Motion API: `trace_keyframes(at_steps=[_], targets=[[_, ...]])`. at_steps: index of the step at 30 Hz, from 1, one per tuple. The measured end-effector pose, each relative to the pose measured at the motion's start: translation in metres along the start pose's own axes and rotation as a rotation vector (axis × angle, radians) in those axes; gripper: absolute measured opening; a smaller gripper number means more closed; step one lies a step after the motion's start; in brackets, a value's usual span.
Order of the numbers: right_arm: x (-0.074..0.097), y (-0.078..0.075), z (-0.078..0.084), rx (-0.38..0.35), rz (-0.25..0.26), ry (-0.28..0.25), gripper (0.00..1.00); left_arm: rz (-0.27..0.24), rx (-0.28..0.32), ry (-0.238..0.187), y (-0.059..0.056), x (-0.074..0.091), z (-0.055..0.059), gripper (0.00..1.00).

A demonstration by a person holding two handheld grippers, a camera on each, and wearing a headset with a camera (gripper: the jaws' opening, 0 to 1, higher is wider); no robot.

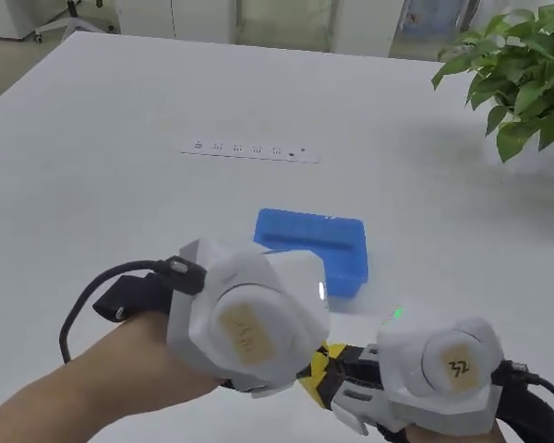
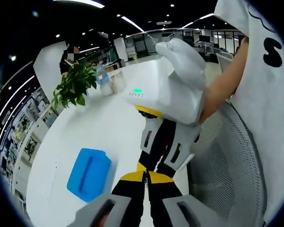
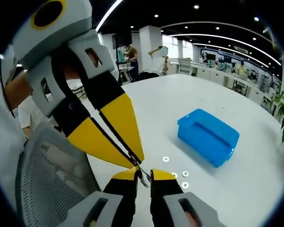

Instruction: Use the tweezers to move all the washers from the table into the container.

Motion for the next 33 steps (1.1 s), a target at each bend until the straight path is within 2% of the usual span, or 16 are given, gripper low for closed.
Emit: trace_keyframes(at_steps=[2,3,4,6,7,9,12,15,17,18,21,25,30,33], targets=[[0.002,-0.001,0.003,-0.007,0.009,-0.001,0.06,-0.054,0.013,-0.018,0.002,-0.003,0.001,0.0],[0.004,-0.002,0.004,-0.014,0.012,-0.005,0.05,-0.081,0.051,-0.027,0.003,-0.003,0.001,0.0],[0.005,-0.003,0.005,-0.022,0.016,-0.007,0.06,-0.075,0.071,-0.037,0.001,-0.004,0.001,0.0],[0.009,-0.005,0.008,-0.034,0.029,-0.007,0.05,-0.098,0.149,-0.04,0.002,-0.002,0.006,0.01],[0.012,-0.009,0.012,-0.051,0.048,-0.009,0.05,-0.107,0.195,-0.036,0.0,-0.001,0.01,0.04],[0.016,-0.014,0.017,-0.093,0.063,-0.016,0.05,-0.129,0.246,-0.04,-0.002,0.0,0.016,0.11],[0.023,-0.025,0.023,-0.148,0.091,-0.035,0.05,-0.179,0.308,-0.003,-0.009,0.007,0.034,0.18],[0.029,-0.036,0.029,-0.169,0.127,-0.032,0.05,-0.227,0.361,0.008,-0.016,0.014,0.047,0.21],[0.033,-0.044,0.033,-0.189,0.146,-0.034,0.05,-0.273,0.397,0.024,-0.02,0.022,0.058,0.21],[0.034,-0.048,0.035,-0.202,0.156,-0.035,0.05,-0.311,0.416,0.028,-0.021,0.026,0.064,0.21],[0.037,-0.056,0.038,-0.229,0.176,-0.045,0.04,-0.341,0.467,0.044,-0.026,0.032,0.076,0.21],[0.036,-0.064,0.043,-0.252,0.195,-0.044,0.04,-0.411,0.473,0.072,-0.028,0.037,0.086,0.21],[0.03,-0.067,0.045,-0.276,0.197,-0.048,0.05,-0.438,0.498,0.069,-0.028,0.034,0.093,0.19],[0.028,-0.067,0.045,-0.279,0.198,-0.052,0.05,-0.47,0.499,0.069,-0.029,0.031,0.099,0.18]])
Point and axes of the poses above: the centre of the closed fingertips' face, and the gripper's own axes: x roughly backward along the fingers, y roughly to its left, z roughly out of its underside, the point moved 6 cm from there along x, roughly backward along the fingers, and after that the axes turned 4 degrees about -z, right-handed, at the moved point
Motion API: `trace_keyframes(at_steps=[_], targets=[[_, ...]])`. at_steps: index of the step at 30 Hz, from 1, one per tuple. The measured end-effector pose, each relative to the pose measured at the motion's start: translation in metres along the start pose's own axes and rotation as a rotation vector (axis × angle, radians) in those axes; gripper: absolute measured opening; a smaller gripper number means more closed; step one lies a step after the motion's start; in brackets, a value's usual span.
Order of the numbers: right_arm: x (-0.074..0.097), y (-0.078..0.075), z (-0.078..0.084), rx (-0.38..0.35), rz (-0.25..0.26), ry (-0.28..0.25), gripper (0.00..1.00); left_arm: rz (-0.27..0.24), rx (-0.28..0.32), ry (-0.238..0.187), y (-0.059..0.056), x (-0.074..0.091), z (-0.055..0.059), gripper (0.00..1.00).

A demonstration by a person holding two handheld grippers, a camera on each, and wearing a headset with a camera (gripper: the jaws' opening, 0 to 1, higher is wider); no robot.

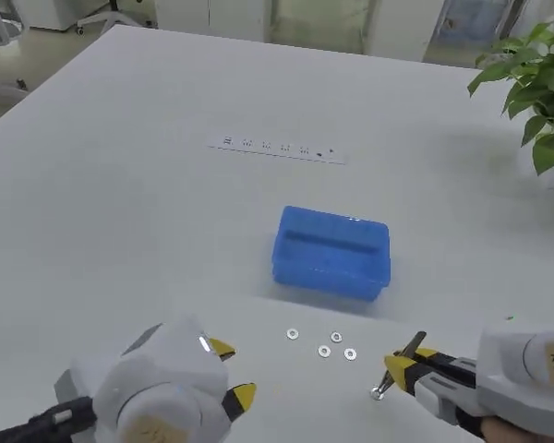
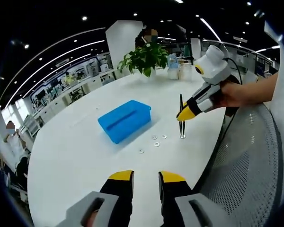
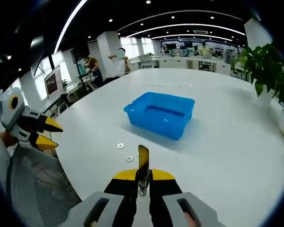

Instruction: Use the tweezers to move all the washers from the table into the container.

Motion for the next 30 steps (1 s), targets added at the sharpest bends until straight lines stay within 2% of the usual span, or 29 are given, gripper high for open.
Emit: trace_keyframes(at_steps=[3,6,14,21,30], targets=[[-0.001,-0.001,-0.001,0.0,0.003,-0.001,0.04,-0.006,0.023,0.003,-0.002,-0.001,0.003,0.19],[-0.001,-0.001,-0.001,-0.001,0.003,-0.002,0.05,-0.009,0.014,0.02,-0.003,-0.003,0.011,0.19],[-0.002,0.001,-0.001,-0.006,-0.002,-0.012,0.05,-0.025,-0.022,0.033,-0.003,-0.003,0.013,0.15],[-0.002,0.003,-0.001,0.031,0.004,-0.004,0.05,-0.036,-0.055,0.044,-0.004,-0.005,0.015,0.15],[-0.004,0.004,-0.002,0.041,0.001,-0.009,0.05,-0.046,-0.058,0.045,-0.003,-0.004,0.015,0.13]])
Point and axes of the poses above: the centre of the closed fingertips' face, and the gripper's own axes: x roughly backward along the fingers, y roughly to its left, z roughly out of its underside, the point moved 6 cm from there along x, roughly backward along the fingers, and after that the axes turned 4 degrees about -z, right-handed, at the moved point
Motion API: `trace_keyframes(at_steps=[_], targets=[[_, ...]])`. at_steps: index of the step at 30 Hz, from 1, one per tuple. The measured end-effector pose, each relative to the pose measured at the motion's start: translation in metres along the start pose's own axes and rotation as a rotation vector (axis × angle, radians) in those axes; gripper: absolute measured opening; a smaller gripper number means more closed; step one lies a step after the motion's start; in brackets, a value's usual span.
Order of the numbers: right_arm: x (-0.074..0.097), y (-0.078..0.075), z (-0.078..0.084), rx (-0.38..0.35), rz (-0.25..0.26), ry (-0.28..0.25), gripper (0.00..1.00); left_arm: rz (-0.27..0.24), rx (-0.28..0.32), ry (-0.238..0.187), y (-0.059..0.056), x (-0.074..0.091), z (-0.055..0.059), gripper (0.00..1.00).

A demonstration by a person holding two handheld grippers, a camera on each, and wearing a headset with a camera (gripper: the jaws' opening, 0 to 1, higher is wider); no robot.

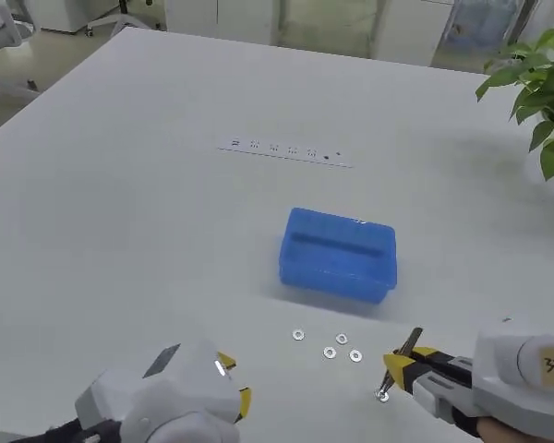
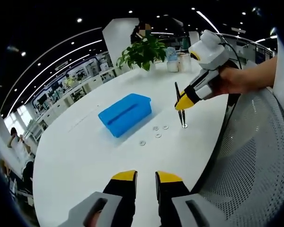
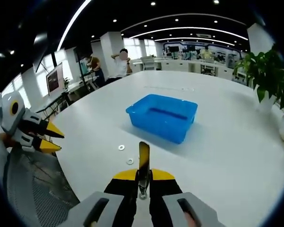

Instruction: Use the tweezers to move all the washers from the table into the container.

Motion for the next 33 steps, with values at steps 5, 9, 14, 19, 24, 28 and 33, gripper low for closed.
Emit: trace_keyframes(at_steps=[5,9,14,19,24,28,33], targets=[[0.0004,-0.0013,-0.0008,-0.009,0.002,-0.011,0.05,0.0,-0.012,0.004,-0.0005,-0.0002,0.0003,0.12],[-0.0003,-0.0016,0.0015,-0.003,0.003,-0.004,0.05,0.001,-0.027,0.01,-0.002,-0.0005,0.0004,0.12],[0.0019,-0.0012,0.0031,0.014,0.011,0.018,0.04,0.002,-0.044,0.019,-0.0035,-0.0006,-0.0004,0.12],[0.0051,0.0024,0.0058,0.053,0.019,0.072,0.04,-0.004,-0.061,0.023,-0.0044,-0.0007,0.0003,0.11],[0.0038,0.0039,0.0064,0.068,0.012,0.075,0.03,-0.001,-0.068,0.025,-0.0052,-0.0006,0.0009,0.11],[0.003,0.006,0.0062,0.087,0.017,0.082,0.02,-0.003,-0.077,0.028,-0.0061,-0.0001,0.0005,0.1],[0.003,0.0033,0.0063,0.06,0.019,0.076,0.02,-0.009,-0.08,0.03,-0.0049,-0.0002,0.001,0.1]])
Point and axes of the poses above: the centre of the closed fingertips' face, and the gripper's own axes: x roughly backward along the fingers, y roughly to its left, z roughly out of its underside, the point moved 6 cm from there along x, roughly backward along the fingers, and after that the axes turned 4 degrees about -z, right-handed, at the moved point
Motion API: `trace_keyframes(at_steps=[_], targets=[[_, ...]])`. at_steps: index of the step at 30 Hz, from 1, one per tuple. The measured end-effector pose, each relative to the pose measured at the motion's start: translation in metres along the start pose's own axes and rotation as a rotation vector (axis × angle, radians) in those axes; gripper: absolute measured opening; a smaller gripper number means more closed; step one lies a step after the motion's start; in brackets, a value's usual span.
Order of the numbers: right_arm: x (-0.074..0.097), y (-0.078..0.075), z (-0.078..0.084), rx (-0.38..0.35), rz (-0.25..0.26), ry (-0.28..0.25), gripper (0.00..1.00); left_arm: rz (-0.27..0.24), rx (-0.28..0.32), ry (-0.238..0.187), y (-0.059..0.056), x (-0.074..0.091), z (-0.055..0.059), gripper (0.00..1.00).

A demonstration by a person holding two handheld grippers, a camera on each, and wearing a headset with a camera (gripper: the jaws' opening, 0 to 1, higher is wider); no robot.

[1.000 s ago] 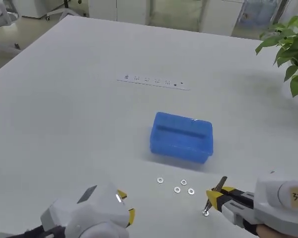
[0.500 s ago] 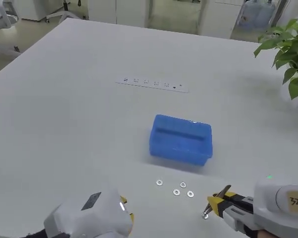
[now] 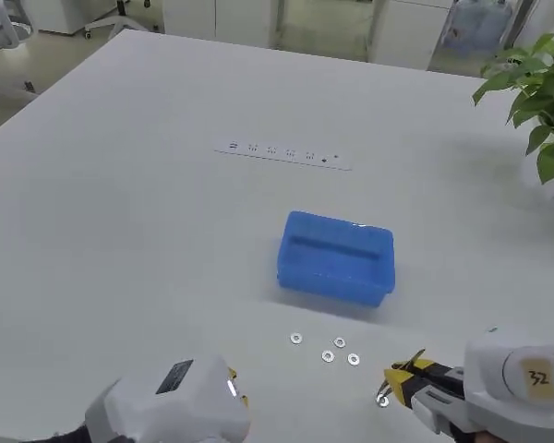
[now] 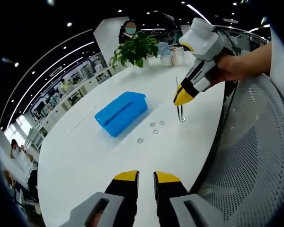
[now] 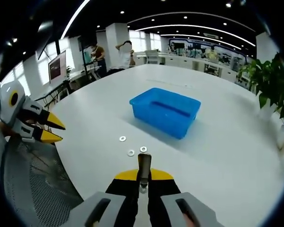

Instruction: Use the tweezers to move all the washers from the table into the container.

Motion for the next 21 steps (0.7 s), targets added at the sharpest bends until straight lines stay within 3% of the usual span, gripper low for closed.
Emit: trace_keyframes(at_steps=[5,8,10,12,13,16,21], targets=[[0.0,-0.002,0.0,-0.031,-0.007,-0.008,0.02,-0.002,0.027,-0.017,0.003,0.001,-0.002,0.08],[0.0,-0.001,0.0,-0.025,-0.007,-0.008,0.02,0.029,0.107,-0.078,0.007,0.003,-0.015,0.08],[0.0,0.0,0.0,-0.025,-0.008,-0.012,0.02,0.056,0.13,-0.115,0.011,0.0,-0.031,0.08],[0.0,0.0,0.0,-0.027,-0.007,-0.015,0.02,0.066,0.113,-0.184,0.015,-0.002,-0.055,0.08],[0.0,0.0,0.0,-0.028,-0.006,-0.016,0.02,0.092,0.116,-0.22,0.014,-0.004,-0.071,0.07],[0.0,0.001,0.001,-0.023,-0.005,-0.018,0.02,0.171,0.137,-0.273,0.01,-0.013,-0.1,0.1],[0.0,0.001,0.001,-0.013,-0.003,-0.019,0.02,0.253,0.058,-0.299,-0.004,-0.029,-0.13,0.13]])
Point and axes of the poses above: the centre of the closed fingertips' face, and the gripper's own axes: x roughly backward along the fingers, y roughly to its left, z roughly out of its underside, the point moved 6 cm from there along x, roughly backward along the fingers, and after that the axes turned 4 degrees about -z, right-handed, at the moved point
